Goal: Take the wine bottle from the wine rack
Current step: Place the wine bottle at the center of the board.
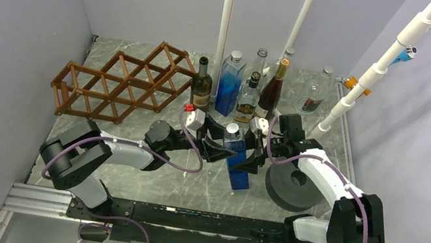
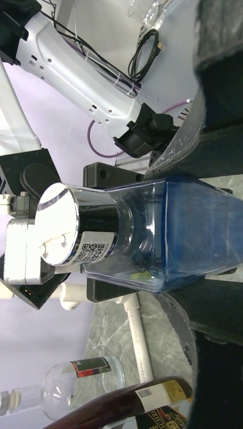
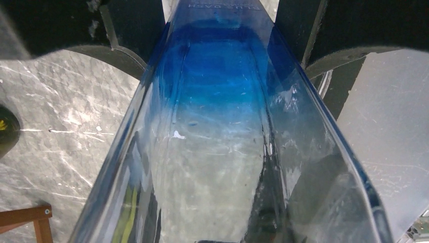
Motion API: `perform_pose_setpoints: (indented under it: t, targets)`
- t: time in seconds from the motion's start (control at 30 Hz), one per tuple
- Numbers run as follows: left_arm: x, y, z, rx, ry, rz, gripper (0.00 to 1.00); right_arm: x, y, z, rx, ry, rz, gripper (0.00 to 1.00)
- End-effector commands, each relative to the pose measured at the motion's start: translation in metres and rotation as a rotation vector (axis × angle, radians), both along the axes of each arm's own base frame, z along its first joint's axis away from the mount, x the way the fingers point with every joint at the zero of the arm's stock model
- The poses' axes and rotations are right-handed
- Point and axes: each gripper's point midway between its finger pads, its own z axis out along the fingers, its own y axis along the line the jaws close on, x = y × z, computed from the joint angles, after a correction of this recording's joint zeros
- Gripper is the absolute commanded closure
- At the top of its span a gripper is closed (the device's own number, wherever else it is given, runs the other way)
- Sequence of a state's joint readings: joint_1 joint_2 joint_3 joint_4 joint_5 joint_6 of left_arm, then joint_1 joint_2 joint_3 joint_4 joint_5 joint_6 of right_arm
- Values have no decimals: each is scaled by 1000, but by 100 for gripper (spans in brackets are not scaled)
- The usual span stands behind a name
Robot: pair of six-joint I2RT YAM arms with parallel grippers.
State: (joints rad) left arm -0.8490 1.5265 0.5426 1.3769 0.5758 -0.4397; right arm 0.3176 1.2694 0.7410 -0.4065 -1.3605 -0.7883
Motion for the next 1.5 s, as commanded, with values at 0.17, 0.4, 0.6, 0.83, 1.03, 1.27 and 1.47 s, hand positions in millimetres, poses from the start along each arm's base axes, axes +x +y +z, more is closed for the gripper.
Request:
perform_pose_setpoints:
  t: [0.17,0.4,0.6,0.83,1.03,1.27,1.47]
  targets:
    - [-18,-6,37,-88,-66,-128,100,3,7,36,109,-92,64,80]
    - [-13,4,64,-90,-121,-36,100,2,1,37,63,-122,30,2]
    - [-17,19,88,-102,-166,14,100,8,-9,42,21,-152,-11,0]
    - [-6,37,103,-70,-171,152,100,6,-29,51,26,-273,-34,0]
    - [5,52,111,-47,-169,255,100,7,-38,51,15,-310,-56,0]
    - [17,62,126,-29,-169,355,100,15,-44,47,1,-312,-94,0]
    - [30,70,137,-45,-188,443,100,18,-47,44,-5,-313,-113,0]
